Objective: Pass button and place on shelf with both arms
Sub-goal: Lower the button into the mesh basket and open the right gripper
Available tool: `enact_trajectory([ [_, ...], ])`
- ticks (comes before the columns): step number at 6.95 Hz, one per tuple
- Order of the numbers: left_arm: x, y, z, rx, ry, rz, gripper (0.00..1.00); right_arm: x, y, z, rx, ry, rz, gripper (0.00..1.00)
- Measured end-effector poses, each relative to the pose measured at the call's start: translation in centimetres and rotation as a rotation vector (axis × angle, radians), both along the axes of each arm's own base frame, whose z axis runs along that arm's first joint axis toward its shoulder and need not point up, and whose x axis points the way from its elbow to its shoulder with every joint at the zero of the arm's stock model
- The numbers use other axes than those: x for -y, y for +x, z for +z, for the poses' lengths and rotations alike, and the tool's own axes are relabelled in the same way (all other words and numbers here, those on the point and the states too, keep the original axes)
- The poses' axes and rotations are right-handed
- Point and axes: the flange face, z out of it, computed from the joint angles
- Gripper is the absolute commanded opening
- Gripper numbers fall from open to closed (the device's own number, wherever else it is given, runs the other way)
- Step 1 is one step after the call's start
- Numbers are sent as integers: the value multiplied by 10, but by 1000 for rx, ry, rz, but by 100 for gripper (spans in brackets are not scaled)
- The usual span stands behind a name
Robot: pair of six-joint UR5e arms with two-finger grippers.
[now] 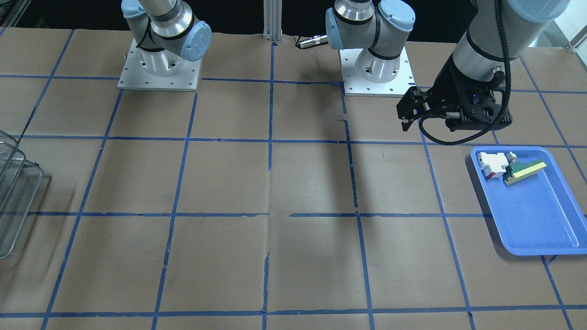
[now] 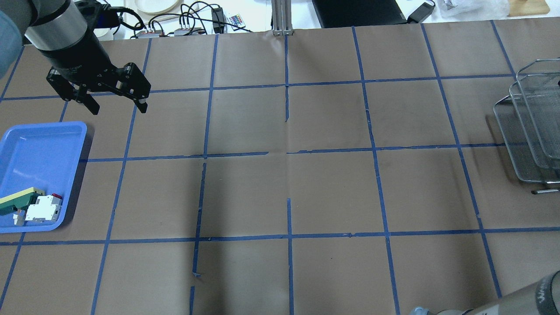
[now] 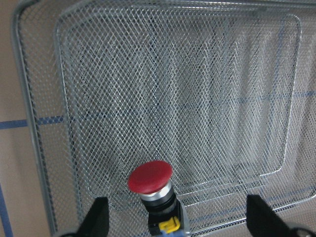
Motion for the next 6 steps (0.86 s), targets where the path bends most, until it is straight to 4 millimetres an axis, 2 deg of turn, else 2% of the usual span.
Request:
enact_trajectory([
  [3, -1, 0, 4, 1, -8, 0, 100, -28, 25, 45, 66, 0, 3, 100],
  [5, -1, 0, 6, 1, -10, 1, 100, -54, 64, 74, 226, -37, -66, 100],
  [6, -3, 0, 8, -4, -15, 3, 100, -65, 94, 92, 283, -56, -100, 100],
])
